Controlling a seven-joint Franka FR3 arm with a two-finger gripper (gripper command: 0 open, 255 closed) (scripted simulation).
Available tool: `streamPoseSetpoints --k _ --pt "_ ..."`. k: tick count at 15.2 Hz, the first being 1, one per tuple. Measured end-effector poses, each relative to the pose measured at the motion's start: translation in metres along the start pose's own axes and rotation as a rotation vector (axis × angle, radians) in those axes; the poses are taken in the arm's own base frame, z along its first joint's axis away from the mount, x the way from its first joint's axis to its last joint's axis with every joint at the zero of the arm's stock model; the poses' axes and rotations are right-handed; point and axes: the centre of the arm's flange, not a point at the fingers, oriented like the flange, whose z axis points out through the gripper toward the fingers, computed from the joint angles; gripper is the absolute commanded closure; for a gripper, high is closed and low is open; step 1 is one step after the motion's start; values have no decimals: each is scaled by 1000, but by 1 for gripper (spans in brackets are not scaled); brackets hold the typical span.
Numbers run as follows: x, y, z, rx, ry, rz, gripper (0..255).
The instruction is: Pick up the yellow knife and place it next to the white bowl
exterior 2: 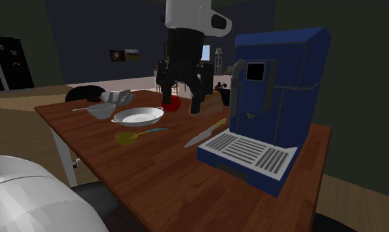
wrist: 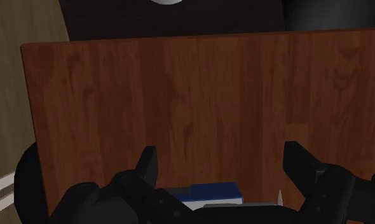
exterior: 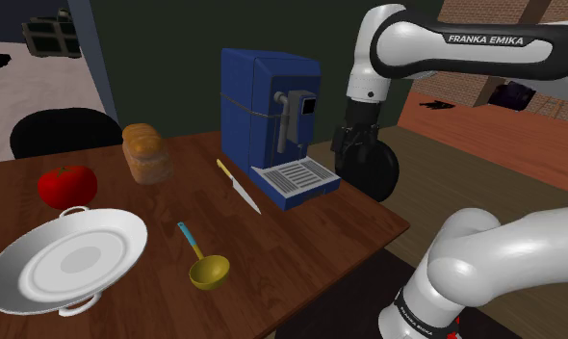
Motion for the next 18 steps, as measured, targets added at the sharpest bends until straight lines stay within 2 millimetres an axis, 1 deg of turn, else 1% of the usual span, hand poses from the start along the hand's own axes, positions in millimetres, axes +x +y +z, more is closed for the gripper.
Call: streamPoseSetpoints --k 1,2,4,8,9,11,14,16,17,18 --pt "0 0 0 0 0 0 0" --pt "5 -3 3 -1 1 0 0" --pt "22 -11 10 -4 8 0 0" --pt "64 -31 33 -10 24 -1 0" --pt "75 -33 39 -12 29 -1 0" --pt "94 -42 50 -15 38 -2 0" --pt "124 -60 66 -20 51 -3 0" --pt "146 -69 72 -23 60 -3 0" --pt "160 -76 76 -24 65 -3 0" --pt "170 -80 83 -26 69 -3 0"
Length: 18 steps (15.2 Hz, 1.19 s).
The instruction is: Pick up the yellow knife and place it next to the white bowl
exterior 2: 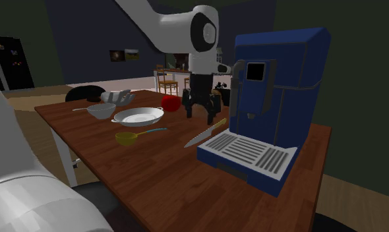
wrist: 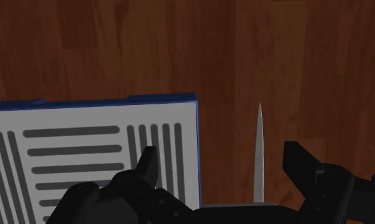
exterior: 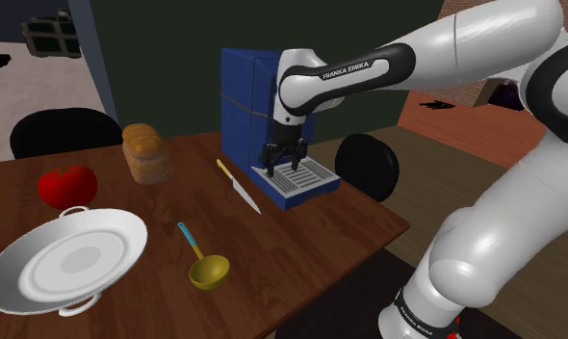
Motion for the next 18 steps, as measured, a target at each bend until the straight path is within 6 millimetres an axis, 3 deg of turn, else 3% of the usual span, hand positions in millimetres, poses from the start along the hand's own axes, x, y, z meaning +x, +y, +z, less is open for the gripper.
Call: streamPoseSetpoints --k 14,18 --pt "143 -69 75 -22 62 -4 0" --pt "153 -74 94 -23 67 -5 0"
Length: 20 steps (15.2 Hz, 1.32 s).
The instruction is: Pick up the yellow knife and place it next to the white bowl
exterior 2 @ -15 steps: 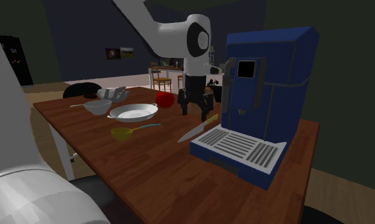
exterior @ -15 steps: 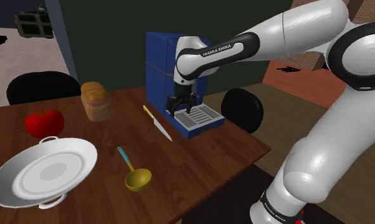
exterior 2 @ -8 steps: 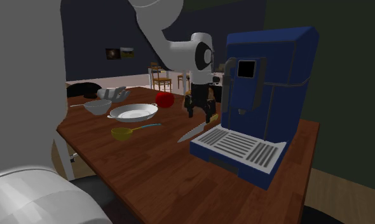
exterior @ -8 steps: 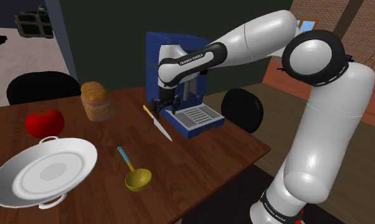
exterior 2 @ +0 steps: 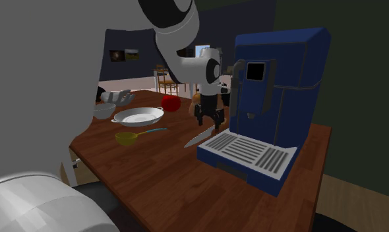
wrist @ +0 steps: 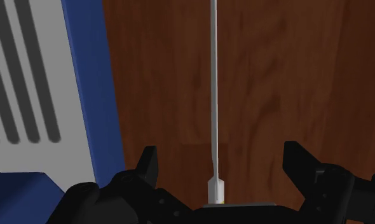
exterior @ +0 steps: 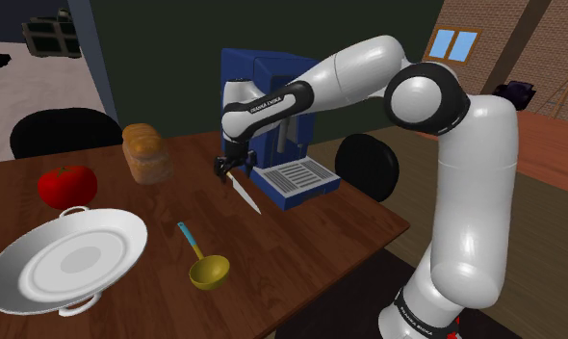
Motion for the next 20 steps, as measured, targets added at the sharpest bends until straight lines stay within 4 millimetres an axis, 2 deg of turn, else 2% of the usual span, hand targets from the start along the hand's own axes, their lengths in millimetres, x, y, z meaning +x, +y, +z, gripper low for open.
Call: streamPoseSetpoints --k 4,11,12,20 --pt "1 -1 20 0 1 -1 0" --pt "1 -1 24 0 1 -2 0" --pt "1 -1 24 0 2 -2 255" --pt "2 -1 25 0 1 0 255"
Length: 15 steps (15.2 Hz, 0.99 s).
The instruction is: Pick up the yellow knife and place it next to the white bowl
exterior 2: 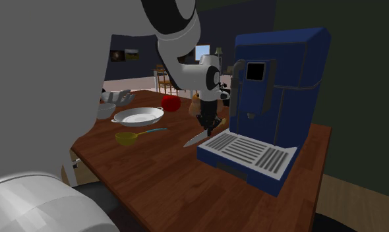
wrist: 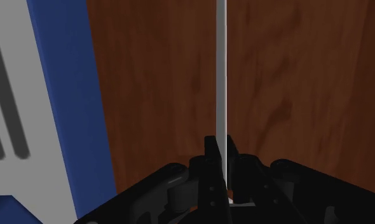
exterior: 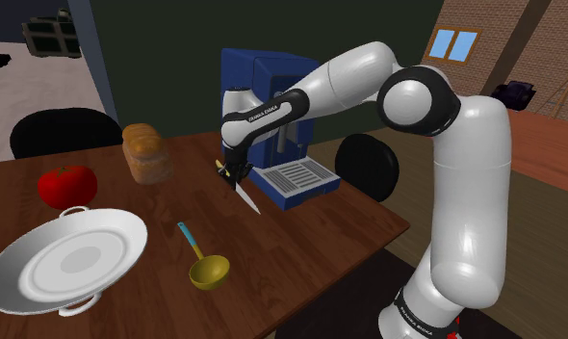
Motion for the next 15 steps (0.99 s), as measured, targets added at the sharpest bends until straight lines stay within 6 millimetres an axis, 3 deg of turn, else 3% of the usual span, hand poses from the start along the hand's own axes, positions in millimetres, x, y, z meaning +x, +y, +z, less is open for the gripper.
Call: streamPoseSetpoints --k 3,15 --pt "-1 0 -1 0 -3 -1 255" --pt "-1 0 -60 -2 -10 -2 255"
